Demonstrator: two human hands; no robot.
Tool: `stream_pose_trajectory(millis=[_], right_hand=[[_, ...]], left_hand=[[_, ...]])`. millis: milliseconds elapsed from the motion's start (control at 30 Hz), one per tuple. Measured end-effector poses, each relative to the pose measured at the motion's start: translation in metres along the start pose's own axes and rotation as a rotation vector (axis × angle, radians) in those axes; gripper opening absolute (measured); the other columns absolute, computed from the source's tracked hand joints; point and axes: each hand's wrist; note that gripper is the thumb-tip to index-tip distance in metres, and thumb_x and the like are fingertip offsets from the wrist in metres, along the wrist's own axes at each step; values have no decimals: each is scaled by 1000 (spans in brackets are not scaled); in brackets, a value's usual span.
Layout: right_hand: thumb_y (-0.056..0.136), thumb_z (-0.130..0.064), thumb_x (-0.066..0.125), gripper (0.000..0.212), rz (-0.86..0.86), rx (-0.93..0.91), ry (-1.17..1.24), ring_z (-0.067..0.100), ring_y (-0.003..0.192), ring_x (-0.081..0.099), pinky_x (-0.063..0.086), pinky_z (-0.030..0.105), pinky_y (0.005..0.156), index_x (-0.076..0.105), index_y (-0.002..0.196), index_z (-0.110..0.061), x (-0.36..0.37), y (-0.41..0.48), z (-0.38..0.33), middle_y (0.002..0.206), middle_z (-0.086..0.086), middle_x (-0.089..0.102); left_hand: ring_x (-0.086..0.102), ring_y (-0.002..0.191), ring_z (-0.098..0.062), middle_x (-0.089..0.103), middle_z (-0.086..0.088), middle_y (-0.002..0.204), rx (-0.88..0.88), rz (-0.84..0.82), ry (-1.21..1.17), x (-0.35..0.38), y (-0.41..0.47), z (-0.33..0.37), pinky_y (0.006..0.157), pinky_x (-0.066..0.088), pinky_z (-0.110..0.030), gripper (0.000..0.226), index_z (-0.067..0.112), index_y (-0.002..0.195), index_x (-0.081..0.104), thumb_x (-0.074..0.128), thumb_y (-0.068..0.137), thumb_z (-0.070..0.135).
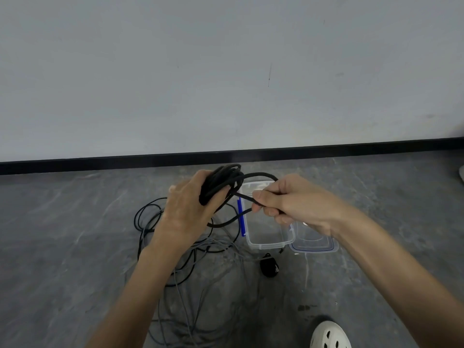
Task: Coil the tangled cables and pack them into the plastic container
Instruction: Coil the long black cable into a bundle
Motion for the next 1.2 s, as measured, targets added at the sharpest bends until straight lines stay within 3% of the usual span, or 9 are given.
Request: stream_pose_trajectory(millis=[67, 167, 233, 333, 567, 767, 967, 1033, 1200], right_hand=[[97, -25, 54, 32, -11, -7, 2, 9, 44, 32, 29, 19, 46, 69, 87, 1, -2, 0, 1, 52, -4, 44], [97, -25, 55, 30, -65, -6, 8, 9, 44, 32, 31, 17, 45, 70, 83, -3, -14, -3, 2, 53, -3, 44], [96, -25, 56, 29, -118, 15, 13, 9, 44, 32, 32, 17, 44, 71, 80, -6, -25, -7, 4, 54, -2, 45], [94, -24, 58, 28, -138, 38, -5, 9, 44, 34, 33, 17, 45, 71, 82, -3, -34, -10, 10, 56, 0, 51], [91, -21, 65, 21, 222, 44, 118, 8, 47, 47, 42, 18, 49, 73, 81, -5, -33, 6, 23, 55, 0, 59], [85, -17, 73, 15, 508, -20, 418, 8, 47, 57, 49, 21, 53, 61, 92, -13, -22, 16, 23, 58, 2, 68], [84, -18, 74, 23, 650, -71, 721, 7, 45, 56, 49, 18, 49, 52, 92, -17, -12, 21, 21, 53, 0, 66], [86, -16, 71, 23, 689, -97, 718, 7, 44, 55, 48, 17, 47, 49, 90, -19, -9, 22, 22, 53, 0, 64], [89, -11, 68, 13, 701, -69, 537, 6, 45, 54, 49, 16, 46, 59, 78, -12, -4, 28, 22, 61, 4, 61]], left_hand=[[54, 79, 0, 58, 14, 91, 28, 1, 10, 1, -1, 1, 75, 46, -12, 36, 16, 117, 63, 59, 90, 40], [56, 72, 3, 61, 15, 84, -12, -10, -14, -2, 0, 0, 65, 42, -3, 30, 18, 115, 62, 58, 92, 37], [63, 64, 1, 66, 6, 64, -156, -10, -123, -10, 3, -6, 57, 43, -5, 20, 24, 108, 60, 58, 93, 37], [68, 62, -3, 71, 5, 64, -367, -22, -361, -21, 7, -17, 59, 49, -18, 9, 27, 96, 64, 60, 93, 34], [64, 59, -9, 65, 4, 59, -439, -172, -556, -17, 2, -13, 62, 52, -25, 16, 22, 98, 67, 66, 89, 35], [51, 56, -7, 50, 10, 62, -543, -126, -971, -16, 2, 5, 54, 47, -23, 64, 14, 106, 64, 67, 64, 62], [51, 51, -7, 70, 12, 86, -586, -125, -1110, -11, 2, 14, 57, 50, -23, 45, 24, 102, 73, 66, 70, 53], [53, 50, -8, 74, 3, 98, -581, -140, -1110, -10, 2, 15, 59, 51, -22, 46, 22, 106, 74, 64, 73, 53], [54, 52, -9, 75, -6, 87, -509, -185, -1060, -1, -4, 24, 55, 51, -26, 43, 21, 100, 75, 61, 78, 55]])
Point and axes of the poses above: each hand's wrist, its own y-axis towards the middle knuckle, its own x-axis out of the palm, z = x × y
